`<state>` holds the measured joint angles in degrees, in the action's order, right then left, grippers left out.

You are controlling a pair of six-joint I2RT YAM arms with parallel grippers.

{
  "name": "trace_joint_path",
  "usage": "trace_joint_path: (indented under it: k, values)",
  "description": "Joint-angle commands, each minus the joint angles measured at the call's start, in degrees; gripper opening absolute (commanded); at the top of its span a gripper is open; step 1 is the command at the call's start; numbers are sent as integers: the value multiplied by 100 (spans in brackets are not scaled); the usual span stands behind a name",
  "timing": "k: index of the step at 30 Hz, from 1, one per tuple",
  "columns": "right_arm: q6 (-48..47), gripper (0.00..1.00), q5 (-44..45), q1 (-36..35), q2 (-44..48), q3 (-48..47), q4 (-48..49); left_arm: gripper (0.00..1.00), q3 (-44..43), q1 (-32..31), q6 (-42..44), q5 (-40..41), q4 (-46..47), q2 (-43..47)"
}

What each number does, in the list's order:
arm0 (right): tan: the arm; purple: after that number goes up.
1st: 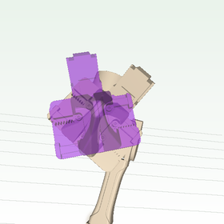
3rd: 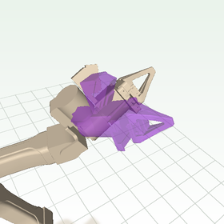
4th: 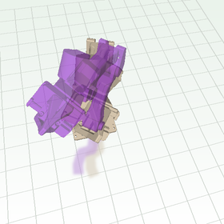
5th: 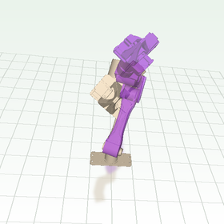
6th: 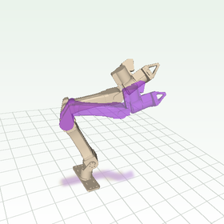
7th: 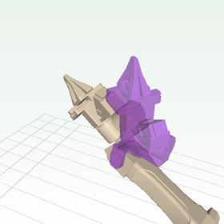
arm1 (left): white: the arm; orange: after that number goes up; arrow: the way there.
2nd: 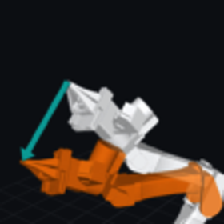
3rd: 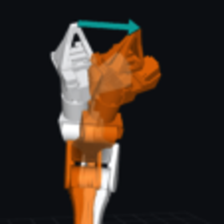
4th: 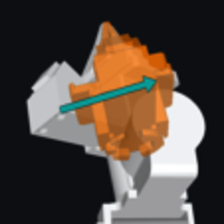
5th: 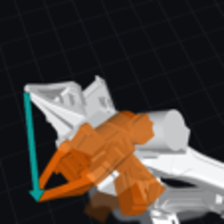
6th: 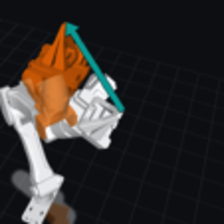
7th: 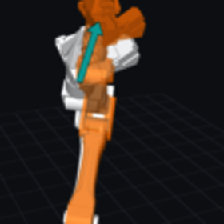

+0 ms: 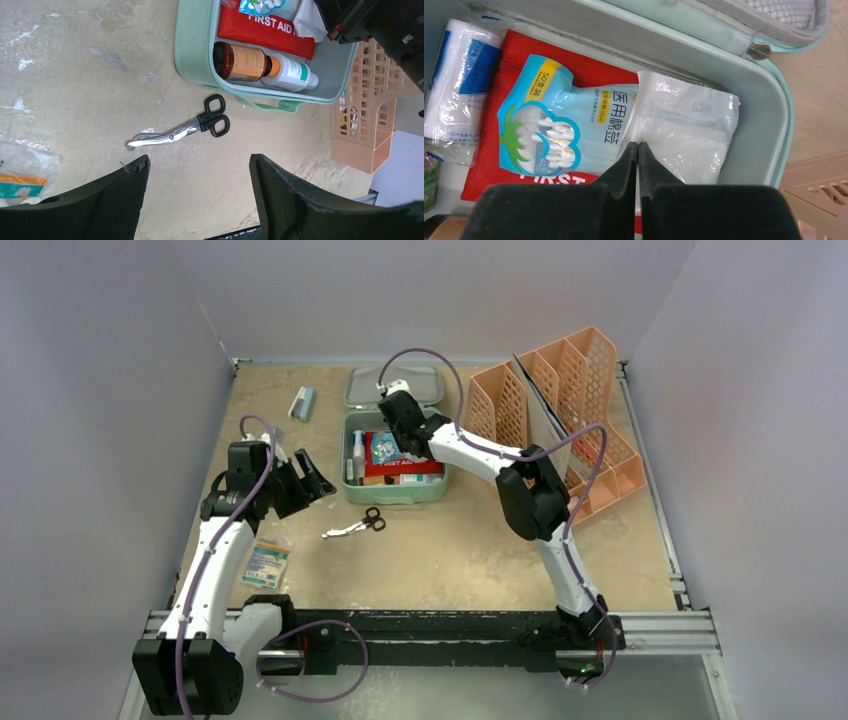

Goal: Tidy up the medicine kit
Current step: Place the medical item at the medicine box.

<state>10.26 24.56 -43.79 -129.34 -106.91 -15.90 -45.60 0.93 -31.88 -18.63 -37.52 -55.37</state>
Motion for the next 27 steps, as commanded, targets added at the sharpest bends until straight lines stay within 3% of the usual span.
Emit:
trace_joint_path:
  k: [1,6,18,22,27]
  values:
    - [-277,0,226,52,-127,-370,72,71,-110,-18,133,55,-16,12]
    - [-317,0,236,68,-112,-292,149,71,-115,-15,140,69,-34,-14]
    - [-129,42,-208,63,545,-389,-424,71,-112,-15,-69,712,-153,81]
    - [86,49,-681,56,965,-193,-605,71,-85,-16,-154,962,-177,133]
    - [85,51,-1464,20,1578,365,-425,71,-107,-15,-90,1082,-226,170]
